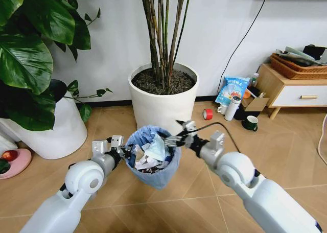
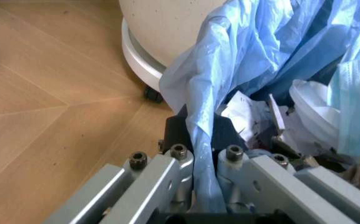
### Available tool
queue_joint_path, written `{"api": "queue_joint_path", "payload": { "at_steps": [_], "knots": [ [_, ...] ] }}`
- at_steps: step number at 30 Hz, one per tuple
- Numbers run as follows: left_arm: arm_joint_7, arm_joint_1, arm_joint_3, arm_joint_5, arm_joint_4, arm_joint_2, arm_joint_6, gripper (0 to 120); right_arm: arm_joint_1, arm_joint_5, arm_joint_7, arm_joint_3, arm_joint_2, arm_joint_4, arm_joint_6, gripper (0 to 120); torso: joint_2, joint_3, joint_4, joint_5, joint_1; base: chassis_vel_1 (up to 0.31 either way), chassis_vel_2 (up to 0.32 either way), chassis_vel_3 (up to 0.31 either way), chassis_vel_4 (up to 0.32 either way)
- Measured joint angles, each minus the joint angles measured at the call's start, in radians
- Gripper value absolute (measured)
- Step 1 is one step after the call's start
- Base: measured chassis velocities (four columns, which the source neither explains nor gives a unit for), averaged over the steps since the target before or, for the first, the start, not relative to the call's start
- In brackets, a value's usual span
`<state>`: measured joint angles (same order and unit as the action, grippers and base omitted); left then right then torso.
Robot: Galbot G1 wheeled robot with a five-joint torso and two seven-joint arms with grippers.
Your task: Pick up the trash bin and place the garbage on the floor into it.
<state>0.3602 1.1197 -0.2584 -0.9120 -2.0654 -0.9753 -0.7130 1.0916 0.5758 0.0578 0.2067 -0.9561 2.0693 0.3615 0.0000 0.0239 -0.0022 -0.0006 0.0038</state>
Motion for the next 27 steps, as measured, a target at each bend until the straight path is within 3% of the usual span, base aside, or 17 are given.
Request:
{"api": "queue_joint_path", "payload": {
  "at_steps": [9, 27],
  "knots": [
    [-0.009, 0.027, -0.024, 0.041, -0.003, -0.024, 0.007, 0, 0.176, -0.09, -0.017, 0.166, -0.018, 0.026, -0.003, 100, 0.0, 0.0, -0.0002, 0.0003, 0.0, 0.0, 0.0, 0.0, 0.0],
    [-0.008, 0.034, -0.037, 0.049, -0.014, -0.043, 0.012, 0, 0.297, -0.127, -0.082, 0.208, -0.069, 0.08, -0.005, 100, 0.0, 0.0, -0.0001, -0.0001, 0.0, 0.009, 0.011, -0.013, -0.009]
  ]
}}
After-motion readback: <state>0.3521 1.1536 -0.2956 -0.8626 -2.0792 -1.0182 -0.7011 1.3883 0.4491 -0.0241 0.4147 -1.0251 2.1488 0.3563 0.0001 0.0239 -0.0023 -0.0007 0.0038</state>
